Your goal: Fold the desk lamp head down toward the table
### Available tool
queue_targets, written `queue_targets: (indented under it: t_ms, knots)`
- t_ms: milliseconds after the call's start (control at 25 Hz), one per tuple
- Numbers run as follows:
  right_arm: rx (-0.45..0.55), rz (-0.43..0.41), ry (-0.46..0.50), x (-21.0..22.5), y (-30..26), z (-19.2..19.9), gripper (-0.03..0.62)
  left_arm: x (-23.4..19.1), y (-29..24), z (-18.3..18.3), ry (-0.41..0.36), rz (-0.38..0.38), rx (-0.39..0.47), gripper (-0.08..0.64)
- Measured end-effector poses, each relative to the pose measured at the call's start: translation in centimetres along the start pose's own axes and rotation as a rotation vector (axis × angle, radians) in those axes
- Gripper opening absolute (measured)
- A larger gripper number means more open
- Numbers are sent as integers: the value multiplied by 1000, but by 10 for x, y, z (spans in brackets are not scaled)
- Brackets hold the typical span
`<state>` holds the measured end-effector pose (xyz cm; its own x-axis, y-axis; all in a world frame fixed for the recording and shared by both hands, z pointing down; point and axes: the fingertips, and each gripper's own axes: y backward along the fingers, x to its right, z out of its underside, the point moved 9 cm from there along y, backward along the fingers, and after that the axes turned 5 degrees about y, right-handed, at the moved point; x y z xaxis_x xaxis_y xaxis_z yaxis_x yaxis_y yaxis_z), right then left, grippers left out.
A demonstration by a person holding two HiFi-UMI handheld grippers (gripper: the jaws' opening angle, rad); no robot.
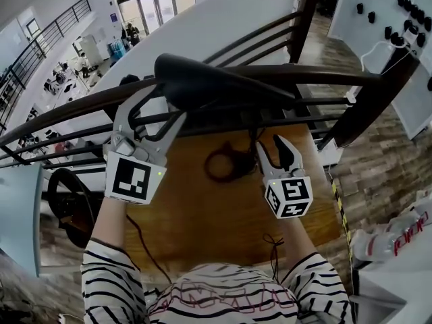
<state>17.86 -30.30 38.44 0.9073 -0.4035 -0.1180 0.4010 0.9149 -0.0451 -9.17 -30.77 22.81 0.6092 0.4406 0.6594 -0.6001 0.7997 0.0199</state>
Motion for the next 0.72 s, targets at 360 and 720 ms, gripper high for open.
queue_targets:
  t_ms: [360, 720]
  knots:
    - [-17, -49, 9, 8, -32, -1, 211, -10, -31, -8, -256, 139, -96, 350]
    - [-18, -77, -17, 14, -50, -4, 214, -17, -42, -4, -455, 291, -211, 394]
